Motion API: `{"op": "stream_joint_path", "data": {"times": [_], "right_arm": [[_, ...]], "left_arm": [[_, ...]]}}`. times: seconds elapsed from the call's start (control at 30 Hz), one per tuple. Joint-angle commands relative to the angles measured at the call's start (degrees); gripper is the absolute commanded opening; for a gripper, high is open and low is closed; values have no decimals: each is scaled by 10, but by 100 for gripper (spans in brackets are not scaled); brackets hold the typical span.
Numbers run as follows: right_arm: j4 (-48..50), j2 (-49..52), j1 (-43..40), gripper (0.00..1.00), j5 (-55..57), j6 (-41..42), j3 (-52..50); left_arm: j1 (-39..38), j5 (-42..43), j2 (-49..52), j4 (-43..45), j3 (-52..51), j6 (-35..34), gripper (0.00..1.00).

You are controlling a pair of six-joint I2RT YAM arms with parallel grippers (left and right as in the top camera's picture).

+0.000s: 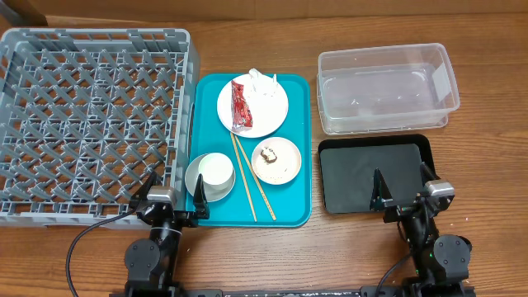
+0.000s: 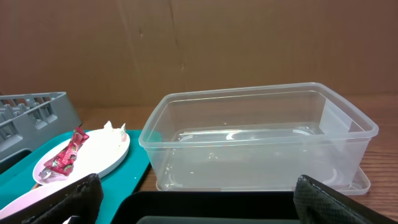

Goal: Sort waste into correct bins and load items into the dishwasher

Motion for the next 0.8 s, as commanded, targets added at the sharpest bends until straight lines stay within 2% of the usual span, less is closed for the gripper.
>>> {"op": "stream_joint_path", "data": {"times": [0.0, 0.37, 0.57, 0.77], "right_arm": [[4, -5, -2, 100, 7, -2, -6], [4, -5, -2, 100, 5, 1, -6], [4, -5, -2, 100, 5, 67, -6], [-26, 6, -2, 100, 5, 78, 18]], "left_arm": [[-5, 7, -5, 0, -2, 0, 100], [-5, 10, -5, 0, -2, -3, 100], [-4, 14, -4, -9, 4, -23, 100], [-4, 22, 5, -134, 73, -23, 100]]}}
